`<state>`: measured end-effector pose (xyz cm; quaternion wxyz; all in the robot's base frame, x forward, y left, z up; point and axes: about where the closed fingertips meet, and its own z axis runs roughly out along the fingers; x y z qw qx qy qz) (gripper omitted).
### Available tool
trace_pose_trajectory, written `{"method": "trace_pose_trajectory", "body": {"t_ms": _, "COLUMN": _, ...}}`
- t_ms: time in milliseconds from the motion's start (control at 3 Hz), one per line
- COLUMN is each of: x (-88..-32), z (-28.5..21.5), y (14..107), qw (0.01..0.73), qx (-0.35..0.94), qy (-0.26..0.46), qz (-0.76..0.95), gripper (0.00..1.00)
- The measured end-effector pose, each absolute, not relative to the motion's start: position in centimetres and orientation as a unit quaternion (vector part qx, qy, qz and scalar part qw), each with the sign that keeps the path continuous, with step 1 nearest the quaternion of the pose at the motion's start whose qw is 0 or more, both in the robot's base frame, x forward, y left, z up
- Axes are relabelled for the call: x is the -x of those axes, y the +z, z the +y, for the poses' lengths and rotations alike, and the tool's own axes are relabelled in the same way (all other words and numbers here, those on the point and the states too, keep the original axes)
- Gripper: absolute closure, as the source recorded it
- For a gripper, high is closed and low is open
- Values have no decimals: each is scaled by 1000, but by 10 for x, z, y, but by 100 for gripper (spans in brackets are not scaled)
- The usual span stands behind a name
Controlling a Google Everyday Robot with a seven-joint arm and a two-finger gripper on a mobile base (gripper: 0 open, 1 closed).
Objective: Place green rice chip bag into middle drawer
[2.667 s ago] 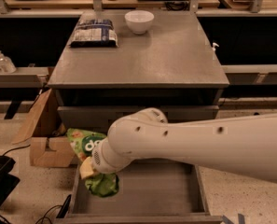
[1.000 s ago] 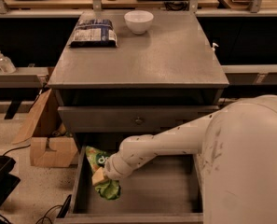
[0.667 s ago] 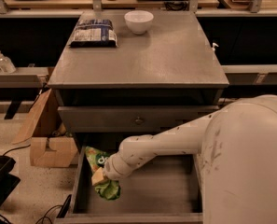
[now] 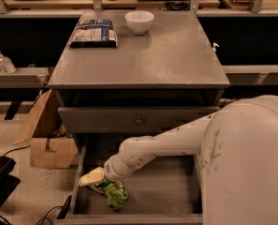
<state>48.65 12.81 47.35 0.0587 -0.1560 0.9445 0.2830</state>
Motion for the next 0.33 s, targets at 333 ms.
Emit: {"method": "trace_pose_trajectory", "body": {"t_ms": 333, "x": -487, "z": 128, "y": 474, "qw": 59, "qx": 156, "qy": 283, "qz": 945, "gripper": 0}}
